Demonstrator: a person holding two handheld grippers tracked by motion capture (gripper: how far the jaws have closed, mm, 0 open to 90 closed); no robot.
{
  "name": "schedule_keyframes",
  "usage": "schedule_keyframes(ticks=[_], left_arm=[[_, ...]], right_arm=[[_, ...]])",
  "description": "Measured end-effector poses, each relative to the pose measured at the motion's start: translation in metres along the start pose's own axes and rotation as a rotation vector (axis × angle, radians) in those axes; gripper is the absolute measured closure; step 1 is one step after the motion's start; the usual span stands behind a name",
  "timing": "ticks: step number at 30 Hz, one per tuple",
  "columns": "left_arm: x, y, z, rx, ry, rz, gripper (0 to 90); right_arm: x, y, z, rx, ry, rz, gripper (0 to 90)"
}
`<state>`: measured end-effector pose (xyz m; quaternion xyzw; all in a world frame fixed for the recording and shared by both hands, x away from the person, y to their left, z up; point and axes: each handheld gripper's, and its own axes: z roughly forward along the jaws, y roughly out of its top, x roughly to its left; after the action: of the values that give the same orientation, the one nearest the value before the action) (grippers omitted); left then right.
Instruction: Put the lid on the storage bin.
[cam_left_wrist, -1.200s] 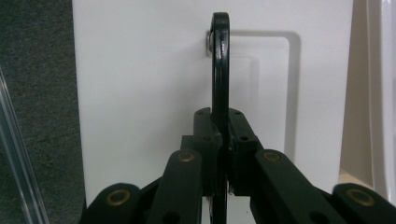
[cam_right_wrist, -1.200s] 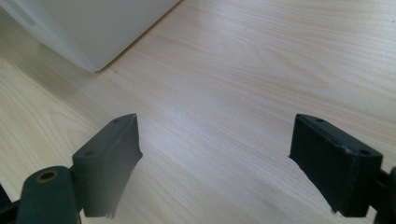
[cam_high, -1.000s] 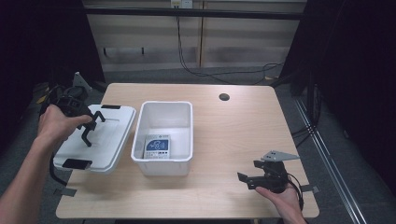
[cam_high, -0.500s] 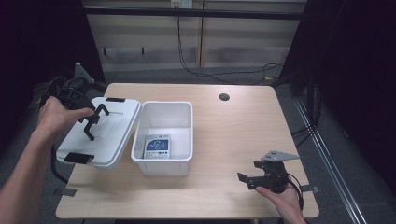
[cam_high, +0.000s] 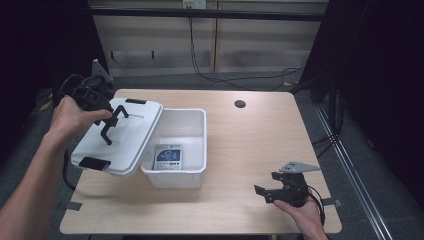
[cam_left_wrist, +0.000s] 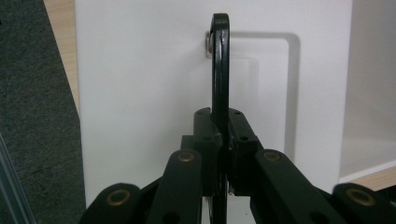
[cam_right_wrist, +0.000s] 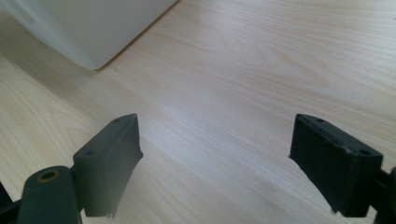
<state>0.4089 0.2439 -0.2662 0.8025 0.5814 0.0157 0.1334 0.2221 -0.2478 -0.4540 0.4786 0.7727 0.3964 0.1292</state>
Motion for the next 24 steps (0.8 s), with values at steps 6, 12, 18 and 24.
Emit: schedule_keyframes(ticks=[6,12,18,24], left_arm=[[-0.013,0.007,0.002,0.003,-0.004,0.025,84.8],[-0.024,0.012,0.003,0.005,-0.019,0.046,84.7],[-0.035,0.017,0.005,0.003,-0.023,0.049,84.8],[-0.045,0.020,0.009,0.001,-0.040,0.050,84.8]], right_arm=[[0.000,0.000,0.000,-0.003,0.004,-0.001,15.3],[0.001,0.000,-0.001,-0.004,0.007,-0.004,15.3],[0.001,0.000,-0.001,-0.006,0.007,-0.004,15.3],[0.001,0.000,-0.001,-0.006,0.008,-0.005,15.3]])
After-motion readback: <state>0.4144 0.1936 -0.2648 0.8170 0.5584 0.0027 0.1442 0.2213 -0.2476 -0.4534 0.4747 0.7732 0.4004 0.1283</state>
